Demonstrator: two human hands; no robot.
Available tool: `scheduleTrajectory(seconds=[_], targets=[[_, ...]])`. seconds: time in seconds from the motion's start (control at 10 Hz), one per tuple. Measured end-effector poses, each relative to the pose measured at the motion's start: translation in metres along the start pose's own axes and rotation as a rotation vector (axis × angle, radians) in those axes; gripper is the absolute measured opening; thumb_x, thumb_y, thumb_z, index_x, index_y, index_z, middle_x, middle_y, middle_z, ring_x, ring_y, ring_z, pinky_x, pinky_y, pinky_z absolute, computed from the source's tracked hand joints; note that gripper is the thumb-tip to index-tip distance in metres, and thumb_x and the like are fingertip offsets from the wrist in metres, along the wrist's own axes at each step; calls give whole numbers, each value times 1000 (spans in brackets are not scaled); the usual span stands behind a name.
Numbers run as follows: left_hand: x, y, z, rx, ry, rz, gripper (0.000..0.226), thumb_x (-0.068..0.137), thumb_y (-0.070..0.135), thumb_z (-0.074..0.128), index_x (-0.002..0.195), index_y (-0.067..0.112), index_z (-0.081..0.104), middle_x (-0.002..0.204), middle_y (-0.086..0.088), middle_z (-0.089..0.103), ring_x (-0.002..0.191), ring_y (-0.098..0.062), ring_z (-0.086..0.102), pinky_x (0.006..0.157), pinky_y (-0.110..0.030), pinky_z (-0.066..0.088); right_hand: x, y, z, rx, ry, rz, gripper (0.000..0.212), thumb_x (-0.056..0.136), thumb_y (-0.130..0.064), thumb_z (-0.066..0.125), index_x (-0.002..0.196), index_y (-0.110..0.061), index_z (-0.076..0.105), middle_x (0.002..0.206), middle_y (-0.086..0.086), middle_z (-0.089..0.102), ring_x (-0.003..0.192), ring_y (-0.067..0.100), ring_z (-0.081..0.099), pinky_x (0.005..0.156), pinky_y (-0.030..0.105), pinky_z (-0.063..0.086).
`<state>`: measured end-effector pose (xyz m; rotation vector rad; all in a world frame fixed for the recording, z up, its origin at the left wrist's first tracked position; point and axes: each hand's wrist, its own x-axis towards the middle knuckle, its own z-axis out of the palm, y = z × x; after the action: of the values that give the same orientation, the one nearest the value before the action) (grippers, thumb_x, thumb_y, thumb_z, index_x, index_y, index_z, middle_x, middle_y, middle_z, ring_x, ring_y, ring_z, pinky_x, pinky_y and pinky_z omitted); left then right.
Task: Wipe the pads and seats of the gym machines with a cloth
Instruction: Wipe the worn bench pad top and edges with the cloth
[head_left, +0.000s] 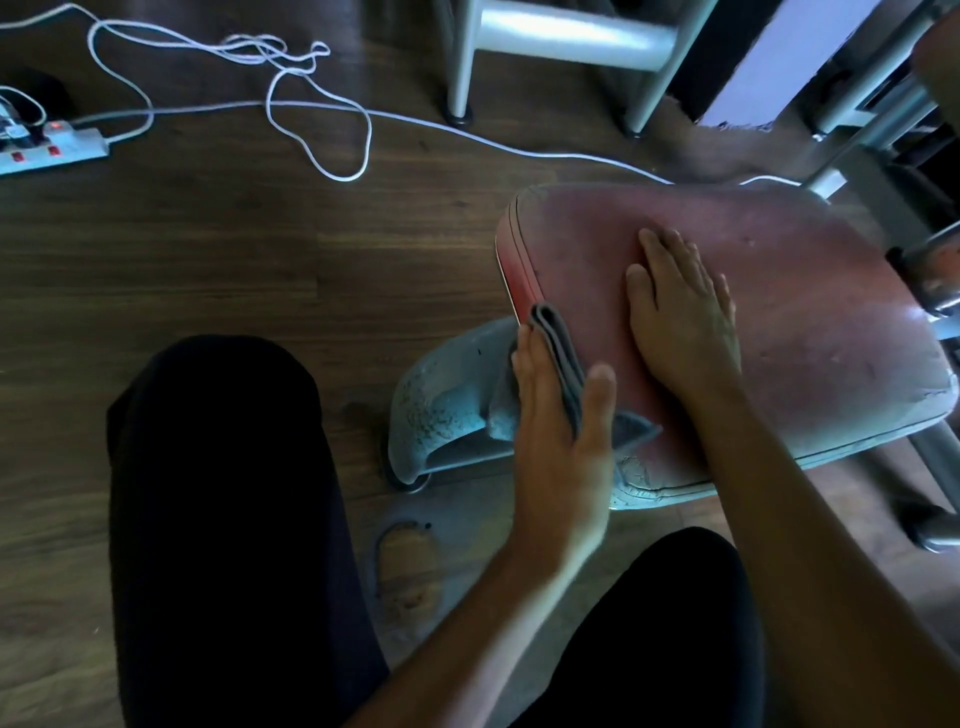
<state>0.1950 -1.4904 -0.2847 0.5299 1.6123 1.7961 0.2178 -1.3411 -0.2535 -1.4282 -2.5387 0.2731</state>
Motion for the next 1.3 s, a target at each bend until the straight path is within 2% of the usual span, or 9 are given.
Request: scheduleTrajectory(seconds=[0.1,0.2,0.3,0.4,0.5,0.7,0.8,1.1,1.3], targets=[[28,8,-3,20,33,-50,76,95,65,45,158,37,14,164,2,25,152,-18,19,124,-45,19,0,-1,1,-4,-16,10,51,105,-38,27,155,-26,25,164,-1,17,151,16,11,121,39,3],[12,14,-9,-81,-3,-53,71,97,58,47,157,30,23,159,11,35,148,-8,30,122,-39,25,0,-2,0,-2,-12,10,51,105,-38,27,155,-26,25,164,-1,17,151,16,11,121,39,3],[-32,9,-12,-140,-84,-56,64,100,49,48,156,34,19,152,29,37,141,7,34,120,-31,30,-1,-1,0,-8,-12,7,51,105,-38,26,155,-26,25,164,-1,18,151,16,12,121,38,4],[-40,4,-13,-54,-90,-81,74,91,57,43,156,37,13,161,28,13,144,17,10,126,-31,12,-1,0,0,-12,-8,8,51,106,-38,26,155,-26,25,164,-1,17,151,16,11,121,38,4],[-18,7,-12,50,-90,-64,82,87,63,36,158,32,9,164,23,8,146,13,4,126,-33,10,0,-1,1,-16,-7,13,51,106,-38,26,155,-26,25,164,-1,17,151,16,11,121,39,4],[10,14,-12,30,-56,-102,77,91,53,39,159,30,12,165,17,14,149,5,11,126,-36,13,-1,-3,1,-8,-23,22,51,106,-38,25,155,-26,23,164,-1,15,151,16,9,121,38,2],[-5,15,-10,-36,-63,-121,73,96,45,41,159,29,9,165,19,6,149,8,5,127,-35,8,-3,-3,0,-7,-34,19,51,106,-38,25,155,-26,22,164,-1,15,151,16,9,121,38,2],[-29,8,-9,12,-91,-85,83,85,60,37,158,32,8,163,25,6,146,14,1,126,-33,8,-3,-2,0,-20,-12,14,51,106,-39,25,155,-26,24,164,-1,16,151,17,11,121,39,4],[22,14,-11,89,-35,-100,81,87,60,39,158,34,10,165,12,17,152,-13,17,123,-46,21,-1,-3,2,-35,-13,19,52,105,-39,24,156,-26,22,164,-1,15,151,16,9,121,40,3]])
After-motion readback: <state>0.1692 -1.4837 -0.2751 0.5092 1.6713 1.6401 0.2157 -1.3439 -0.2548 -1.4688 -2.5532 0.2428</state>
